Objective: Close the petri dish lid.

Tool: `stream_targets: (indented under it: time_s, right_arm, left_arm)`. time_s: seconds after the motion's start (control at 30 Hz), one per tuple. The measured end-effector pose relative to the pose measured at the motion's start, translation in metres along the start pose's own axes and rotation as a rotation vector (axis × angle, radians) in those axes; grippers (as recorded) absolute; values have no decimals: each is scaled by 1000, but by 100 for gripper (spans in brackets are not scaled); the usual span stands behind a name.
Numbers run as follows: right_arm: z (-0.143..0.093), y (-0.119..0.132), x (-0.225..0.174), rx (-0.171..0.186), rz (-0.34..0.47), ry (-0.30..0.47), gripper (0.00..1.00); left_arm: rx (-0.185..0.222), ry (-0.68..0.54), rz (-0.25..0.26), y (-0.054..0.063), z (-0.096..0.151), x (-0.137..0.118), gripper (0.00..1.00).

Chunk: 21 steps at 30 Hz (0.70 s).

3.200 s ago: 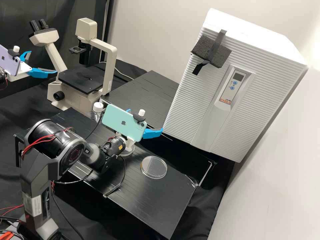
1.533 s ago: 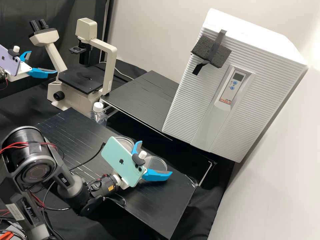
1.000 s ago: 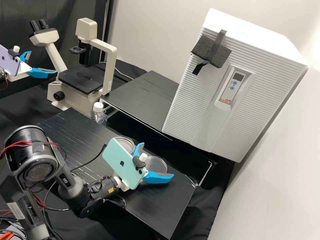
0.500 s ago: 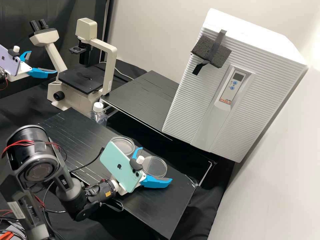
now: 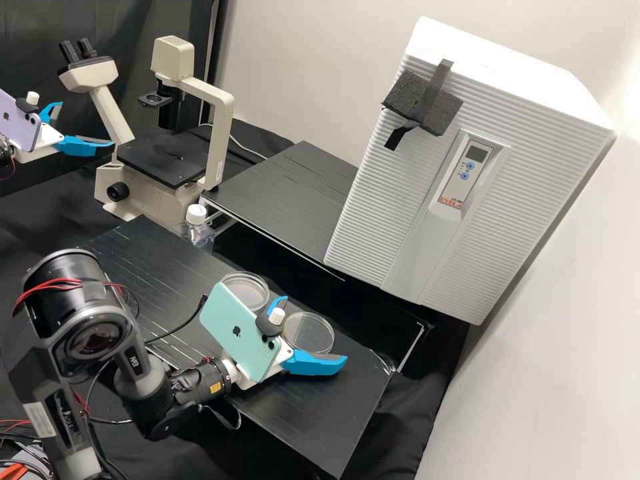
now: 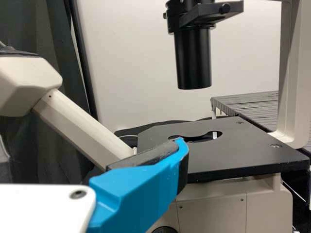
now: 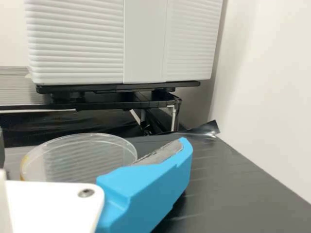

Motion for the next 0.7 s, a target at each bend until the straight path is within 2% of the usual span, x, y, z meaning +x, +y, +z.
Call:
stream_targets:
  time_s: [0.23,0.7]
  right_arm:
    - [1,-1,3,-28,-6,-3,100]
    - [0,-4,8,-38,-5,-13,100]
  left_arm:
    - [0,0,0,0,0,0,100]
    - [0,0,0,0,0,0,100]
